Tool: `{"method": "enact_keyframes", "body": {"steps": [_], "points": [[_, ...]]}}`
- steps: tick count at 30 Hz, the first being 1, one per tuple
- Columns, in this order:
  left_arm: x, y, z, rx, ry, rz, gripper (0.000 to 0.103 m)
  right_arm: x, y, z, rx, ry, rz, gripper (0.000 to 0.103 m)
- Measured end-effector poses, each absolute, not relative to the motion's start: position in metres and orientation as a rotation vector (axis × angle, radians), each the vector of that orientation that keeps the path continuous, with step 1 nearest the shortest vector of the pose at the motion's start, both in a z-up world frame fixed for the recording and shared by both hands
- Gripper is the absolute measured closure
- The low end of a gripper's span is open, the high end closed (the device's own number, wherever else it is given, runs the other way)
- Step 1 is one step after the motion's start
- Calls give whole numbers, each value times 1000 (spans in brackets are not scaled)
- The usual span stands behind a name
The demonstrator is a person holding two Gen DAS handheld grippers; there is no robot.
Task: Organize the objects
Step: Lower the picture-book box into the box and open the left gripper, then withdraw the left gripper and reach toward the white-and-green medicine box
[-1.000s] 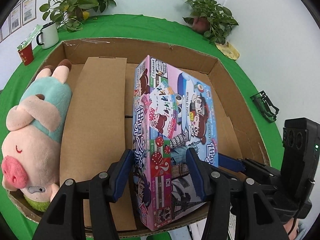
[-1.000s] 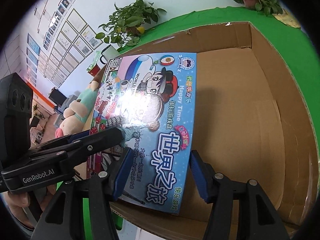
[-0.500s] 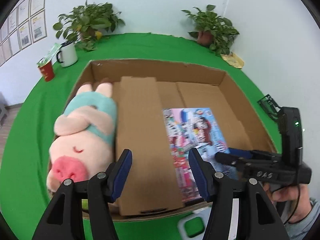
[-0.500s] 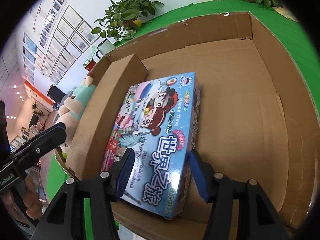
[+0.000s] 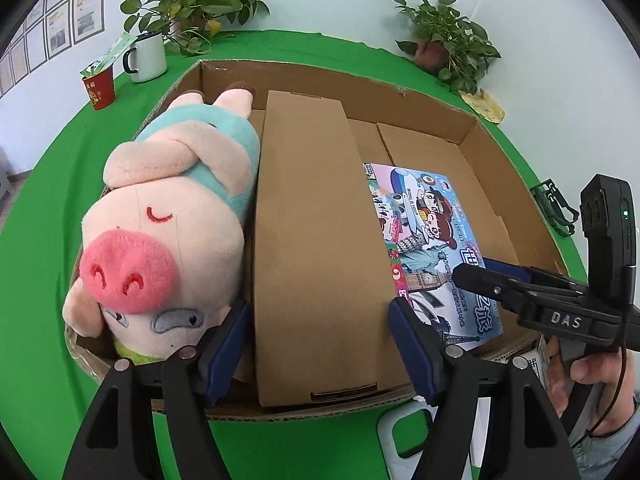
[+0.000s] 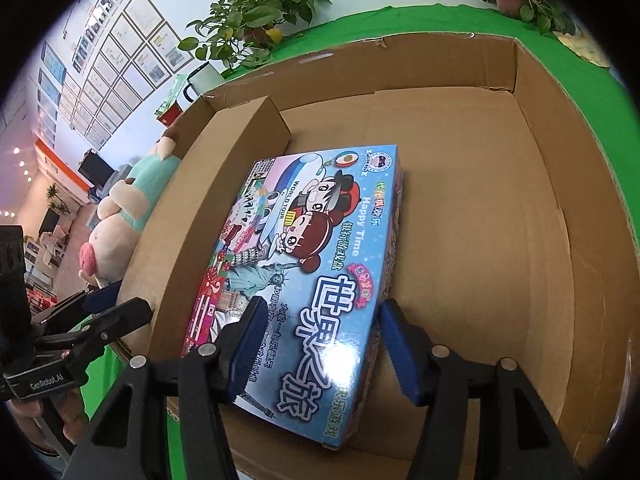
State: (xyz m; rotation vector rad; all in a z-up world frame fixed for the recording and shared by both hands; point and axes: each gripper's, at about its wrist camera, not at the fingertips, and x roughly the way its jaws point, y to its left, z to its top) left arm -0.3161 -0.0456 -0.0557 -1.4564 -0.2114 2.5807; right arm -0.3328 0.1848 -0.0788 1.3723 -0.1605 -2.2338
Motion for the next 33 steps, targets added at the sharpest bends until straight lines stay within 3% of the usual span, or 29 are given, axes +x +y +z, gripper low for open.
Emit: {"method": "enact_keyframes", "body": {"steps": [2,3,4,7,8,11,16,25,33], "points": [[-314,-45,-55,-1453,-198,2581,35,-327,184,-74,1335,-133,-2258,13],[-313,-44,-55,-1439,-196,2587,35,-321,185,-69,1297,-92,-2315,10],[-309,-44,-51,-1402,-195,2608,35,-314,186,-62,1252,-43,-2378,0],[-287,-38,-29,-1200,-118,2744,34,-291,194,-44,1142,51,-2518,1],[-277,-35,-20,-1120,-84,2794,29,-282,196,-38,1104,89,-2566,1],[-239,-19,7,-851,12,2926,0,-252,204,-21,978,141,-2667,1],[-189,10,25,-665,121,2980,0,-211,214,-7,848,133,-2774,1],[-148,13,18,-749,-101,2960,0,-162,226,1,783,207,-2796,1],[-123,22,20,-712,-60,2985,4,-136,232,3,710,172,-2789,1]]}}
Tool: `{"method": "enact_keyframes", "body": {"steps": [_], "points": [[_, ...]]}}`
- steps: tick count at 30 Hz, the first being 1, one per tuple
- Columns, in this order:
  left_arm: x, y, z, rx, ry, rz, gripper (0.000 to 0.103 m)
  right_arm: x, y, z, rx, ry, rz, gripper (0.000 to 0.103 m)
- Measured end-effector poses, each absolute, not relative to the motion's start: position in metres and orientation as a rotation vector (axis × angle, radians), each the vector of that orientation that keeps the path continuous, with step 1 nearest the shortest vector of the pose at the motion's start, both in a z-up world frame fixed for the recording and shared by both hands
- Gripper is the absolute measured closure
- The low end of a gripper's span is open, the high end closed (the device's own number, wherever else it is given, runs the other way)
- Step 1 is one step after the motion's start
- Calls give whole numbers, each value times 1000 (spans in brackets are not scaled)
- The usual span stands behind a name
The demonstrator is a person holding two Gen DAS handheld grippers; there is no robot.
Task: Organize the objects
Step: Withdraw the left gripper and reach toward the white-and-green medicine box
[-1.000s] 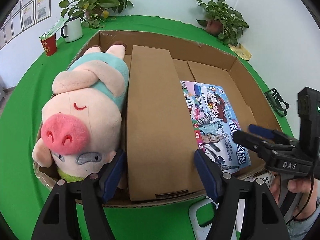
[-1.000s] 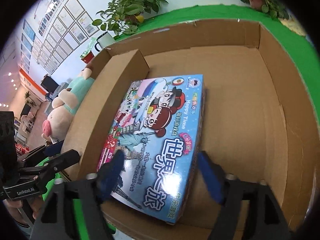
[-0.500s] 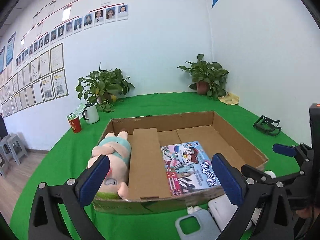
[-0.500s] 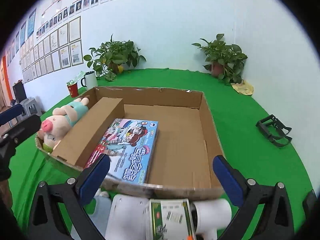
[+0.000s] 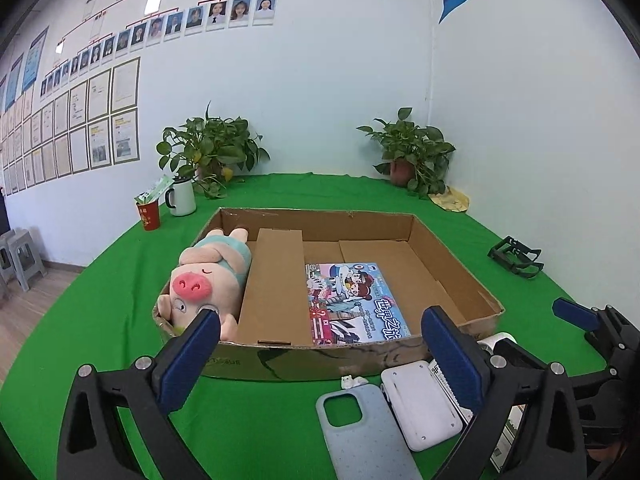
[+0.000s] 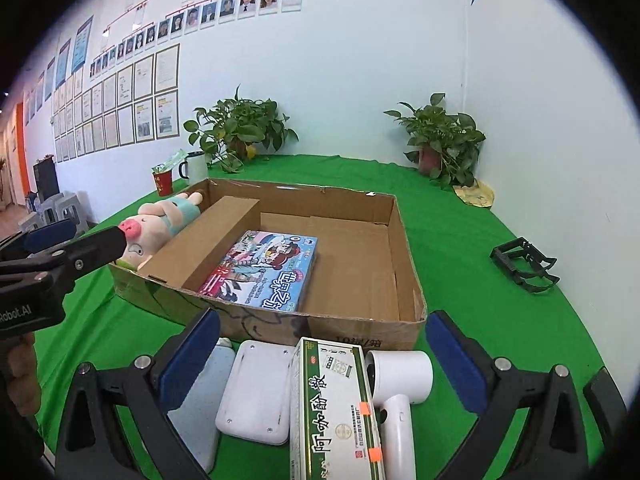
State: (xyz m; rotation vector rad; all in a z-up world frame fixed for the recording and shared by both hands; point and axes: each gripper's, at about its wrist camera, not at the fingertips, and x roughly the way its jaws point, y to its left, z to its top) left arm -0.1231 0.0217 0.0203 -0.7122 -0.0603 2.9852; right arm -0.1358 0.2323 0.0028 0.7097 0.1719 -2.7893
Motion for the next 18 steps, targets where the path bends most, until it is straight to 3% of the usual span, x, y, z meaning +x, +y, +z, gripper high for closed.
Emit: {"method": "enact_keyframes", "body": {"steps": [4,8,10,11,13,14,15,18], "points": [[-119,25,19,-722,-59,2984,23,-129,236,1,697,144,-2785,1],[-116,25,16,-743,-101,2921,56,-123,239,-1,694,119,-2778,1],[-115,25,16,-736,-129,2891,57,-119,240,-1,676,120,-2777,4],[-114,25,16,-723,-145,2885,54,-117,239,-1,667,124,-2770,13],[-113,25,16,-708,-175,2877,33,-114,237,-2,656,147,-2761,22],[-113,24,16,-708,-183,2881,14,-112,236,-3,657,159,-2755,22],[-112,24,16,-702,-195,2886,7,-111,235,-4,660,166,-2748,22],[-115,24,15,-727,-211,2853,2,-108,235,-8,664,186,-2724,13]]}}
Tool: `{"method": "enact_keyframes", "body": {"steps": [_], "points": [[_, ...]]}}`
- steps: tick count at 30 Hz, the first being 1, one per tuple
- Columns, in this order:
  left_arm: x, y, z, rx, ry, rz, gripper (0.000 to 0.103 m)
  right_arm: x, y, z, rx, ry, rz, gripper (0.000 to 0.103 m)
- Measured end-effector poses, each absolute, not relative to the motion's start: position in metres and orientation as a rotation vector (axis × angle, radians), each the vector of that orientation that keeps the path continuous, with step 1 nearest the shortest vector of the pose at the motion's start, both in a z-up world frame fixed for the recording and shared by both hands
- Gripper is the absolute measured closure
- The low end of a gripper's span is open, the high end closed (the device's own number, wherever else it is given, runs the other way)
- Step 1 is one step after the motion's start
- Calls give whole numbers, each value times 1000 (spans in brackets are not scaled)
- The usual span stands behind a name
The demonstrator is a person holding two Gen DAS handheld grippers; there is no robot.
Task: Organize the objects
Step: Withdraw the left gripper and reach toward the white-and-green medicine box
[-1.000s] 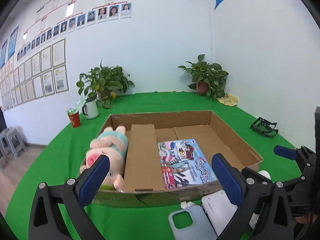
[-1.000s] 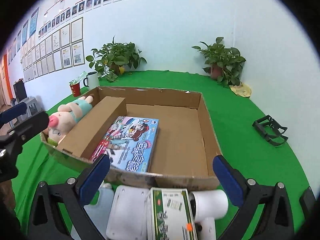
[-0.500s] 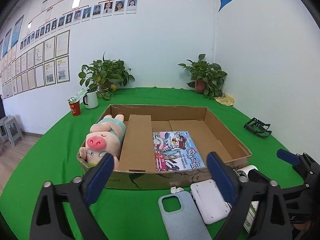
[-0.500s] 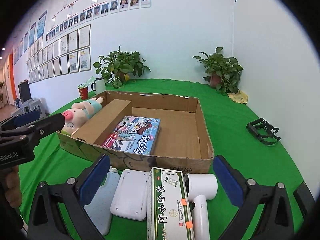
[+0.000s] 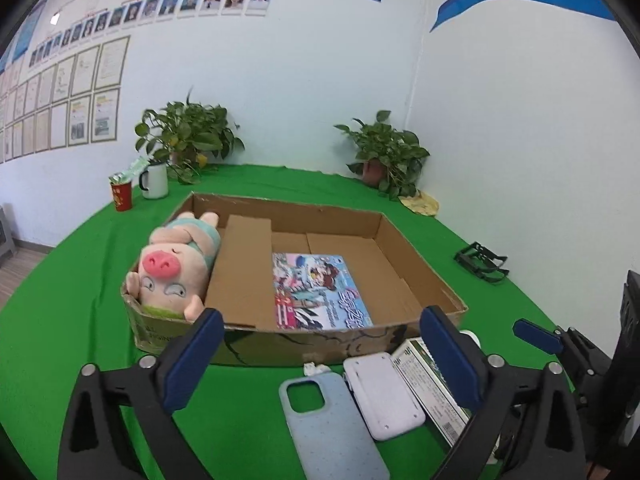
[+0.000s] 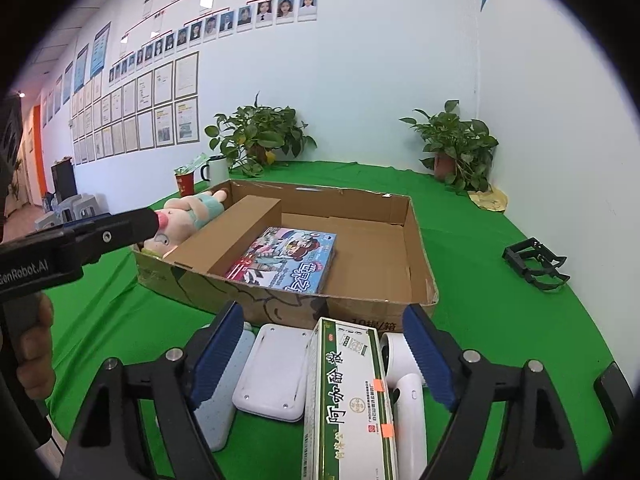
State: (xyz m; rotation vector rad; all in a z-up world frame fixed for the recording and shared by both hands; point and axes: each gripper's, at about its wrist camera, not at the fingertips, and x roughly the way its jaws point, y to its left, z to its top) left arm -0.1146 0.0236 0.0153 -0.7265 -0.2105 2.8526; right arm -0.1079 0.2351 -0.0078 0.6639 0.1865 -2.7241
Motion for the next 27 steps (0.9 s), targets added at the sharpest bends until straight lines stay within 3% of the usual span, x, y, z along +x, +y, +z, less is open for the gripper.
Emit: {"method": "enact_keyframes", "body": {"steps": [1,2,7,18,24,27], "points": [[-115,24,14,-741,-212,2843,2,-106,236,-10,661,196,-2716,3],[-115,25,13,-750,-210,2835,2,-102,238,-12,642,192,-2704,1],[-114,30,1,-791,-180,2787,2,-86,250,-27,647,193,-2654,1],[-117,52,-46,-987,-122,2683,2,-85,291,-69,985,-93,-2518,1],[-116,65,-63,-1053,-126,2597,2,-86,283,-67,1000,-91,-2494,4],[-117,68,-67,-1070,-135,2575,2,-88,279,-71,1041,-83,-2493,14]]}}
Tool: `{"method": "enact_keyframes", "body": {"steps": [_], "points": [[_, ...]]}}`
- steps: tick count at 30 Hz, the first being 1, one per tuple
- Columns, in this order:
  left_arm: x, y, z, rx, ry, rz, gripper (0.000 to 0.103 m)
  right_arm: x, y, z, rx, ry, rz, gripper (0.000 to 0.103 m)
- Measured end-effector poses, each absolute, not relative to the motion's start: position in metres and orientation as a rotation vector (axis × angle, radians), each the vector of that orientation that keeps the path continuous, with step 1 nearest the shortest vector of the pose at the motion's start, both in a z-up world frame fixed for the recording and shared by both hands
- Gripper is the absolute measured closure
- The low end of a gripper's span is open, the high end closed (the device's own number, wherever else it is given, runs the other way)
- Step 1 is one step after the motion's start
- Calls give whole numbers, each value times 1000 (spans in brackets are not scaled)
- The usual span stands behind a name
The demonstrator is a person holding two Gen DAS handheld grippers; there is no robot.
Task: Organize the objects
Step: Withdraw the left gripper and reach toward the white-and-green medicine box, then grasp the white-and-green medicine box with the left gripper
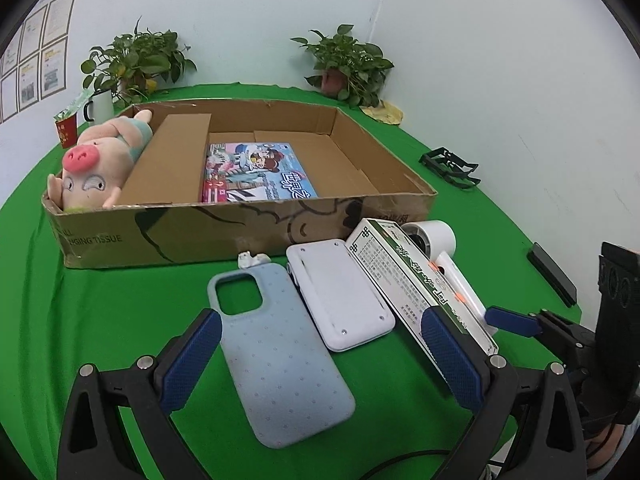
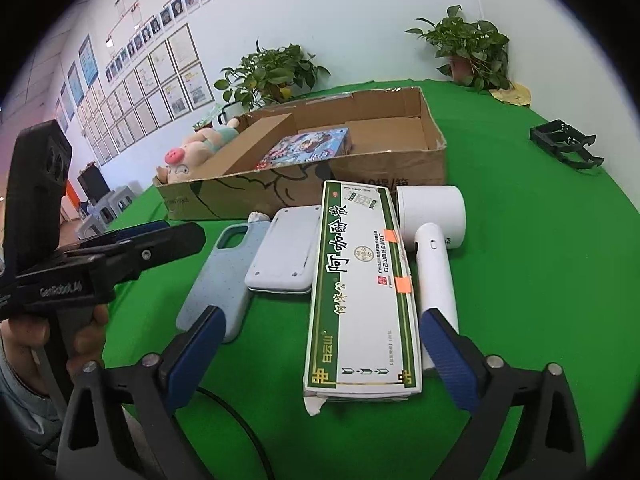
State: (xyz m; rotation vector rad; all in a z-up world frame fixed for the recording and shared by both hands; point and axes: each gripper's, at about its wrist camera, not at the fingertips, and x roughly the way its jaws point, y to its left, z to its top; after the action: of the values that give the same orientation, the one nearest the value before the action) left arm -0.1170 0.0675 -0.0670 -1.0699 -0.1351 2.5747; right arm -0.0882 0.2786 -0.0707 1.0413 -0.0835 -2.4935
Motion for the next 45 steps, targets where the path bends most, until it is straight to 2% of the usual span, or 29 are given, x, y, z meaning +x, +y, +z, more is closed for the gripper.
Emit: {"method": "enact_keyframes", "body": {"steps": [3,4,5,7,10,12,14,15,21,22,31,34,36,37,42,45], "points": [[-118,68,-71,-1084,-152,2550,2,-92,278,-77,1095,-71,-2513,28],[-118,68,-71,-1089,-155,2545,2,-93,279,-78,1112,-71,-2514,39],[-119,68,-71,-1095,-158,2539,2,-92,279,-78,1114,-64,-2525,44],[-119,69,-72,-1105,-166,2524,2,-93,278,-78,1125,-49,-2514,47],[-121,70,-75,-1120,-186,2495,2,-91,276,-78,1122,-30,-2504,47],[-122,71,-76,-1127,-197,2473,2,-93,276,-79,1123,-39,-2496,40],[-123,72,-77,-1134,-206,2448,2,-98,279,-81,1139,-84,-2482,29],[-123,73,-77,-1137,-209,2440,2,-100,280,-81,1145,-97,-2479,28],[-127,77,-82,-1167,-238,2393,2,-112,279,-87,1205,-150,-2432,29],[-127,77,-83,-1173,-246,2383,2,-110,276,-87,1205,-129,-2432,36],[-130,90,-94,-1212,-381,2144,2,-72,266,-85,1158,13,-2439,37],[-128,104,-100,-1227,-413,2028,4,-54,264,-85,1109,102,-2433,33],[-126,112,-105,-1243,-412,1982,5,-45,262,-87,1079,143,-2426,20],[-126,115,-107,-1253,-416,1966,6,-42,262,-88,1074,148,-2426,19],[-131,120,-122,-1338,-435,1939,19,-45,262,-84,1063,72,-2446,19],[-132,119,-123,-1337,-424,1947,21,-49,255,-86,1078,83,-2453,20]]}}
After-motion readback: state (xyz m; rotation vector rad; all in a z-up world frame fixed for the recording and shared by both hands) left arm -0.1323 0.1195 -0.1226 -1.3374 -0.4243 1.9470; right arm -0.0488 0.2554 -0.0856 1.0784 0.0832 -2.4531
